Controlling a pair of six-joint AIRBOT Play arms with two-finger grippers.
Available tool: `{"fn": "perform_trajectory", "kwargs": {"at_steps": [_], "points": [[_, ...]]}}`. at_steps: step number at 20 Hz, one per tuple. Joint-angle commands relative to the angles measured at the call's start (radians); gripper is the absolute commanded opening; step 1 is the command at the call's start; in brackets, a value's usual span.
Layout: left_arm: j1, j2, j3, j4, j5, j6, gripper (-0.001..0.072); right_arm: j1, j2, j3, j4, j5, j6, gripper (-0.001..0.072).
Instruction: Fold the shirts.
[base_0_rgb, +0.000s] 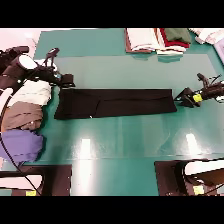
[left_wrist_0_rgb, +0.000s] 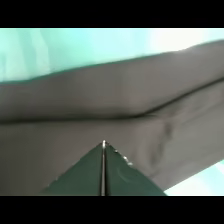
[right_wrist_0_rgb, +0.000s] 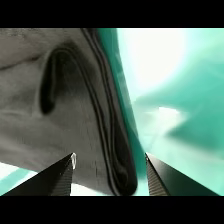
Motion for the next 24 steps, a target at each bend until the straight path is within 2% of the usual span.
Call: {"fn": "perform_trajectory", "kwargs": {"at_steps": [1, 4, 5, 9, 15, 18, 24], "points": [[-0.105, -0.017, 0.001, -0.006, 0.077, -0.055, 0.0025, 0.046, -0.054, -0.020, 0.080, -0.060, -0.028, 0.0465], [-0.194, -0.045, 0.002, -0.007, 0.166, -0.085, 0.0024, 0.127, -0.059, 0.025, 0.072, -0.093, -0.074, 0.0045], [-0.223, -0.059, 0.002, -0.007, 0.201, -0.086, 0.0024, 0.145, -0.058, 0.060, 0.072, -0.073, -0.079, 0.0016], [-0.325, -0.179, 0.097, -0.015, 0.214, -0.109, 0.0023, 0.212, 0.022, 0.233, 0.086, 0.033, -0.067, 0.0016], [-0.433, -0.409, 0.303, -0.013, 0.153, -0.110, 0.0023, 0.386, 0.185, 0.466, 0.133, 0.045, 0.034, 0.0015], [-0.435, -0.443, 0.317, -0.005, 0.137, -0.138, 0.0023, 0.482, 0.190, 0.570, 0.132, 0.053, 0.077, 0.0015], [-0.427, -0.440, 0.317, 0.041, 0.085, -0.137, 0.0024, 0.616, 0.149, 0.678, 0.133, 0.057, 0.126, 0.0016]]}}
